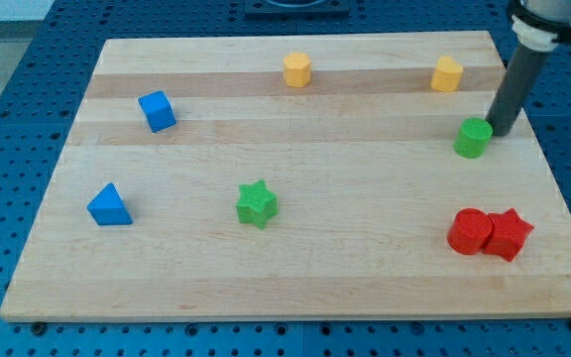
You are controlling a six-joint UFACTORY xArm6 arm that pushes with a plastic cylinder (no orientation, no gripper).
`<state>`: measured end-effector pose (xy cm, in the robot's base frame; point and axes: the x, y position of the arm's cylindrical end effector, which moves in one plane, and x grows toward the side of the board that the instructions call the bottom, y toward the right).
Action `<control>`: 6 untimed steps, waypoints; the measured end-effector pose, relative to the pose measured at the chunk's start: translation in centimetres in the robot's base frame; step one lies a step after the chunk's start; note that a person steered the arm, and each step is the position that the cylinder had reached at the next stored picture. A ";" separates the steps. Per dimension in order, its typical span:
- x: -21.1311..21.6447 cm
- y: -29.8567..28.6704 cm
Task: Place the green circle closer to the yellow heart
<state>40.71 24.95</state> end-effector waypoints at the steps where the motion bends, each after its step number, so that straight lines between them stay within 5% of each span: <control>1: 1.2 0.0; 4: 5.1 -0.7; 6: 0.9 -2.9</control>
